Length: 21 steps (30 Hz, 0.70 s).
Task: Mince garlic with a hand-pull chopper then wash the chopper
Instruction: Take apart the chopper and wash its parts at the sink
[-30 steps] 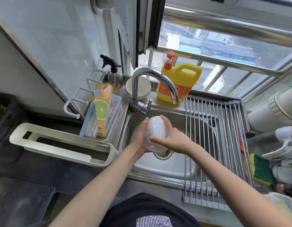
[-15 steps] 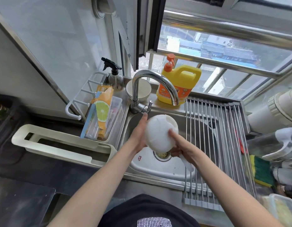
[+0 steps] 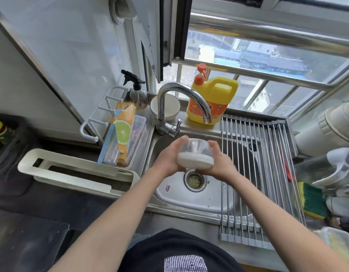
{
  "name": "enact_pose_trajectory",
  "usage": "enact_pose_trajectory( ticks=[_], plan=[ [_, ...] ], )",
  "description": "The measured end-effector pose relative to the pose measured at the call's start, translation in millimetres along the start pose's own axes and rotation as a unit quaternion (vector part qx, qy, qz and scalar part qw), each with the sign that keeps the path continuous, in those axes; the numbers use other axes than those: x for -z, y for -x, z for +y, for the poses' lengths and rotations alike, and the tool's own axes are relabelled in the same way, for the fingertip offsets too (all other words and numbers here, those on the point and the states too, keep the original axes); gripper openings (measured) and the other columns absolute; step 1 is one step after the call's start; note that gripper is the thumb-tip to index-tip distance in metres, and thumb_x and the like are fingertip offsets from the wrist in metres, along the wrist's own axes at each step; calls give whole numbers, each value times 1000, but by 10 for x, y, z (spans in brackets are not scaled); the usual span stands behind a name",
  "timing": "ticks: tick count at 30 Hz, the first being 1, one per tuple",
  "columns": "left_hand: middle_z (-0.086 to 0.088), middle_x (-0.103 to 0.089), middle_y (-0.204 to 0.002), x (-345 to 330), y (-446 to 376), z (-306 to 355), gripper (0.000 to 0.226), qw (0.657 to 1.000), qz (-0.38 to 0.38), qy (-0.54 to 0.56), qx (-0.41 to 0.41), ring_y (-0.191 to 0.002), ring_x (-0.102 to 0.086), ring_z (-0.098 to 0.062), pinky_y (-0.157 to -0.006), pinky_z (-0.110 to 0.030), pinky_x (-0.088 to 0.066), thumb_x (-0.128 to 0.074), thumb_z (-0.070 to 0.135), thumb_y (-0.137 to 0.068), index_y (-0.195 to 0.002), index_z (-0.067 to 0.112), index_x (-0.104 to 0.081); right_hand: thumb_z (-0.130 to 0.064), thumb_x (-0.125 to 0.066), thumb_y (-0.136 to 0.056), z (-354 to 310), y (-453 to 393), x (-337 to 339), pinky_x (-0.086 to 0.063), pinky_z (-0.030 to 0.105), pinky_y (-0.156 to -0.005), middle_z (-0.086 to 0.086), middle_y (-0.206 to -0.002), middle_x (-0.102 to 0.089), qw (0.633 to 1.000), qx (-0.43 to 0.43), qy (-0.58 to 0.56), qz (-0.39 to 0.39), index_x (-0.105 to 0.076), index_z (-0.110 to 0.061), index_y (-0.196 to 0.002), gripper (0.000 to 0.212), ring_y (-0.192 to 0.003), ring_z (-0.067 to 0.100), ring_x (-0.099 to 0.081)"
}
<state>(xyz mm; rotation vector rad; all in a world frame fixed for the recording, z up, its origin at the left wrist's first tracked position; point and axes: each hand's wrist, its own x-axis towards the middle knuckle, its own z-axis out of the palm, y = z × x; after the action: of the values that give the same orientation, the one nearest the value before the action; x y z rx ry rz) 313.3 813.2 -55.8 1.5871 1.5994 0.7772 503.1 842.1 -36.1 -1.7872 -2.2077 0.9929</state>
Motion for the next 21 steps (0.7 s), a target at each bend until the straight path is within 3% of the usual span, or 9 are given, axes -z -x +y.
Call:
enact_pose_trajectory(
  ticks=[2, 5, 8, 10, 13, 15, 17, 19, 21],
  plan=[
    [3, -56, -117, 8, -10, -48, 66, 999, 3, -6, 33, -83, -57, -8, -57, -6, -43, -71, 16, -80, -129, 47, -39, -45, -80, -65, -31, 43, -114, -54, 40, -75, -7, -99, -58, 1000, -9, 15, 14, -15, -33, -138, 98, -87, 22, -63],
    [3, -54, -126, 68, -41, -108, 91, 996, -61, -3, 58, -101, -51, -6, -84, -22, -50, -85, 22, -62, -138, 38, -37, -51, -79, -57, -57, 32, -141, -54, 39, -76, -5, -99, -62, 999, -40, -8, -20, -21, -32, -134, 98, -87, 23, -63],
    [5, -55, -119, 150, -75, -180, 98, 985, -139, 41, 90, -108, -52, -11, -90, -25, -44, -90, 10, -54, -136, 26, -39, -53, -82, -51, -68, 62, -132, -56, 32, -70, -5, -101, -62, 988, -48, -138, -56, -38, -27, -120, 86, -85, 12, -63],
    [-1, -60, -121, 234, -43, -204, 88, 954, -206, 159, 150, -116, -56, -22, -98, -37, -47, -89, 21, -54, -131, 26, -46, -48, -78, -65, -168, 111, -53, -46, 13, -48, -7, -89, -60, 967, -66, -228, -96, -48, -18, -120, 69, -66, -1, -59],
    [-7, -66, -115, 351, -26, -90, 69, 882, -247, 296, 271, -109, -62, -25, -101, -43, -46, -76, 46, -70, -128, 18, -52, -50, -48, -94, -335, 204, 55, -31, 7, -35, -15, -55, -56, 918, -125, -344, -151, -56, -16, -100, 35, -36, -7, -48],
    [-16, -62, -120, 459, -46, 25, 72, 862, -254, 293, 326, -108, -63, -31, -96, -42, -51, -67, 53, -79, -133, 9, -46, -52, -31, -98, -465, 245, 129, -32, 7, -34, -15, -45, -55, 901, -154, -374, -157, -50, -19, -86, 40, -33, -6, -47],
    [-23, -60, -120, 633, 11, 107, 76, 851, -267, 284, 352, -103, -64, -33, -90, -40, -54, -61, 57, -82, -133, 3, -43, -57, -24, -98, -596, 295, 173, -34, 9, -34, -11, -44, -59, 899, -158, -370, -171, -49, -20, -87, 46, -33, -1, -50],
    [-26, -63, -116, 863, 135, 145, 86, 846, -260, 300, 355, -98, -67, -34, -84, -38, -57, -66, 60, -75, -134, 3, -41, -71, -22, -90, -722, 313, 169, -35, 15, -43, -1, -61, -70, 906, -149, -344, -197, -55, -18, -103, 64, -40, 8, -55],
    [-28, -63, -115, 1110, 328, 156, 89, 845, -250, 314, 353, -97, -68, -37, -83, -40, -58, -69, 59, -69, -135, 6, -40, -84, -24, -79, -841, 310, 143, -24, 23, -48, 12, -79, -73, 913, -129, -302, -241, -61, -15, -112, 85, -45, 13, -44]
  ],
)
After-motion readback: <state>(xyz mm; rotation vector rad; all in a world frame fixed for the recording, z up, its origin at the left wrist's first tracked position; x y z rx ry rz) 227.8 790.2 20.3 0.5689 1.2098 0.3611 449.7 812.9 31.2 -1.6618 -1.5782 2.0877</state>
